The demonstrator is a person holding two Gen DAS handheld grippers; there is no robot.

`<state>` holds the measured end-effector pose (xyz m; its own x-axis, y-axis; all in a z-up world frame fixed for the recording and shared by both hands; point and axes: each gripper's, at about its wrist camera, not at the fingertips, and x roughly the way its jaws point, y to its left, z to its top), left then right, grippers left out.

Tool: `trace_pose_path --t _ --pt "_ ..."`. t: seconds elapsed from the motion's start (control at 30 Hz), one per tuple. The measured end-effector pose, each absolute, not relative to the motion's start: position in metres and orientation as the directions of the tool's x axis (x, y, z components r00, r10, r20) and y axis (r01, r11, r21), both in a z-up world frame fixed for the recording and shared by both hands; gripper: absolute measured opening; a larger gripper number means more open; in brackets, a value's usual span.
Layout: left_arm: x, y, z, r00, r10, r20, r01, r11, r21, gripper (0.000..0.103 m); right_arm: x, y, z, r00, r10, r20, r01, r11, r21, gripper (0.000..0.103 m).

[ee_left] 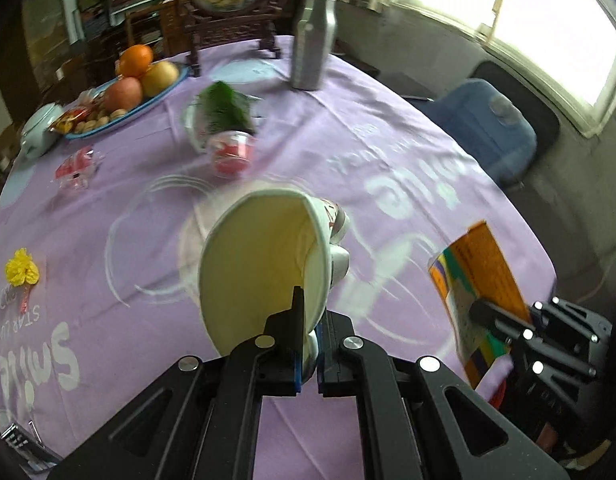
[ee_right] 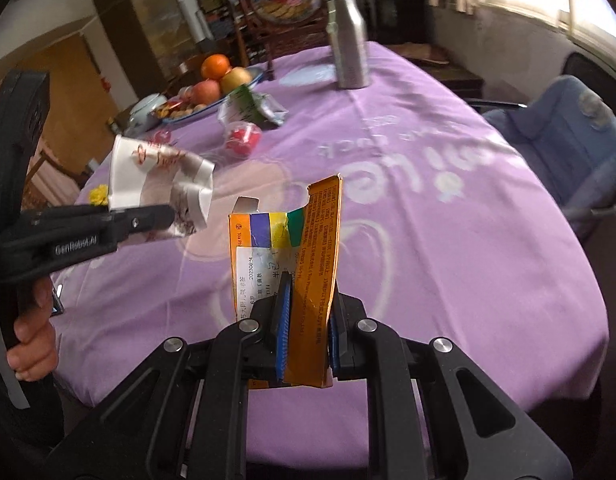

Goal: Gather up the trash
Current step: 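Carry the paper cup and snack box over the red wastebasket with both grippers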

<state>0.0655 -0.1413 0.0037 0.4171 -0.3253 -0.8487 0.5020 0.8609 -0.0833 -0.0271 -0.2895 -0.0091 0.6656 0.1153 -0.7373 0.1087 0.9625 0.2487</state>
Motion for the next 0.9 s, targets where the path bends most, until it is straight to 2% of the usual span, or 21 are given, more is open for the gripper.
trace_pose_path --t 0.27,0.53,0.73,0.9 --pt "0.001 -0.189 0.001 0.395 -0.375 -0.839 0.655 0.755 -0.029 0.006 -0.1 -0.321 -0.009 0.713 0.026 -0.701 0.215 0.943 0.254 0.017" --pt "-0.063 -0.251 -0.013 0.33 -0.419 -0.846 0.809 0.587 0.026 0.005 -0.168 -0.356 -0.025 0.703 -0.013 -0.711 0.305 0.908 0.286 0.017" --pt "-0.113 -0.3 -0.033 0.265 -0.424 -0.866 0.898 0.437 0.06 0.005 -0.227 -0.407 -0.054 0.662 -0.058 -0.748 0.446 0.831 0.331 0.017" --pt "-0.153 -0.344 -0.061 0.208 -0.391 -0.897 0.948 0.305 0.087 0.005 -0.265 -0.45 -0.099 0.615 -0.058 -0.786 0.566 0.727 0.388 0.017"
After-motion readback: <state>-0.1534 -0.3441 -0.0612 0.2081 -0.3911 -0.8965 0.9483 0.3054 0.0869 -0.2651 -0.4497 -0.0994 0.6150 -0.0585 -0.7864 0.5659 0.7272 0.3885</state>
